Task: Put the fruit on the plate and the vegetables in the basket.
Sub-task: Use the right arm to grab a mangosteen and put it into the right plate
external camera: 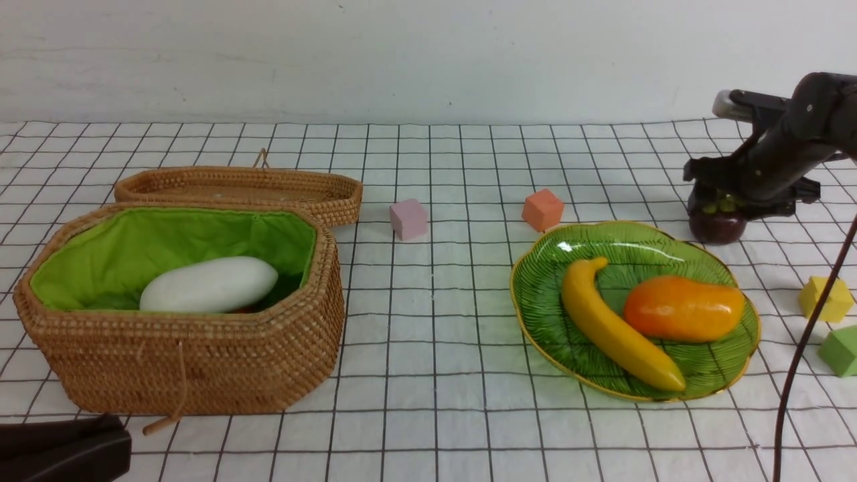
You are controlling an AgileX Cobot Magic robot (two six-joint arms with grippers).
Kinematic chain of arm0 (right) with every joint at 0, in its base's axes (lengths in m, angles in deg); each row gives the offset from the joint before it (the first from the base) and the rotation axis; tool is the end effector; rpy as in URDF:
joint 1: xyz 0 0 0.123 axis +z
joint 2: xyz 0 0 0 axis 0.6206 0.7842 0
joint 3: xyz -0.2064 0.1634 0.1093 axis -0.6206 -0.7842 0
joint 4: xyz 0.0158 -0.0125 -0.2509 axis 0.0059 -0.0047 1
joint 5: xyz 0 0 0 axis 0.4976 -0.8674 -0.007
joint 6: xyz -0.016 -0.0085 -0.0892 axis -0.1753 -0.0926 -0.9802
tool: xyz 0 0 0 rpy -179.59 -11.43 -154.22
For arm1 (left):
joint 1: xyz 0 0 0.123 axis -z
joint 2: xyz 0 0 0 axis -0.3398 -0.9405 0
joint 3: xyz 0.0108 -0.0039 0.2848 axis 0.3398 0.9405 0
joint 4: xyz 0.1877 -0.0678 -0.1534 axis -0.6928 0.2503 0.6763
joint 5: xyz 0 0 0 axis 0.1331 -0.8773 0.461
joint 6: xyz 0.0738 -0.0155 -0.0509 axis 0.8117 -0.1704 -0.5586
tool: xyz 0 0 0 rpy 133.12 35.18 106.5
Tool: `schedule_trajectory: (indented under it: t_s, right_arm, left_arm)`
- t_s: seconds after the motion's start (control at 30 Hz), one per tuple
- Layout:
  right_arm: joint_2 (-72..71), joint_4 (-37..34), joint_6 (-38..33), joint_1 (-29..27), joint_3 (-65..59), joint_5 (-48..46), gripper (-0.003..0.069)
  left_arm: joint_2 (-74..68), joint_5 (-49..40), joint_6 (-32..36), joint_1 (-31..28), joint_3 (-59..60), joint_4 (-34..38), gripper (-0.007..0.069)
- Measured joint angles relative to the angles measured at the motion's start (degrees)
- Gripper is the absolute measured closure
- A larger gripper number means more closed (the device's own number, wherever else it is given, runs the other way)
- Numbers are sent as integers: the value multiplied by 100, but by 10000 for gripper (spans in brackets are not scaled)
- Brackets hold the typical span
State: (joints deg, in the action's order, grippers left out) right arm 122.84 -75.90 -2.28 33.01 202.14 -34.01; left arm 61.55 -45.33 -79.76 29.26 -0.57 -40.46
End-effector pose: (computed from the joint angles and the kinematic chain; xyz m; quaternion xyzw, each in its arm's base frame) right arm 0.5338 -0.0412 0.1828 0.0908 0.9514 0.0503 0.2900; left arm 0.0482 -0.0532 0.3496 0.3342 0.7202 -0.2397 0.5587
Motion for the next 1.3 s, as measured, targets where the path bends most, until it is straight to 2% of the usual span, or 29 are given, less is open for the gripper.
schedule_trajectory:
  t_s: [0.2,0.3,0.6,0.83,0.9,1.1,1.3]
  right_arm:
    - [103,-23,0,0,5,89,63]
    - [104,-70,-6,0,48,-5,88]
    - [-179,-180,-290,0,545,-1450,88]
    - [-886,-966,-751,145,635,-2470,88]
    - [-1024,-1194,-835,311,503,-2524,88]
    - [-1083,-1154,-991,923,-219,-2555,88]
    - [-824,-1022,-1004,1131,-399,-2195,88]
  left_arm:
    - [0,0,0,0,0,-16,617]
    - [0,0,0,0,0,-22,612]
    - [0,0,0,0,0,-130,604]
    - [0,-2,0,0,0,-130,602]
    - [0,-2,0,0,0,-130,601]
    - [0,-2,0,0,0,-125,599]
    - [0,-2,0,0,0,-125,599]
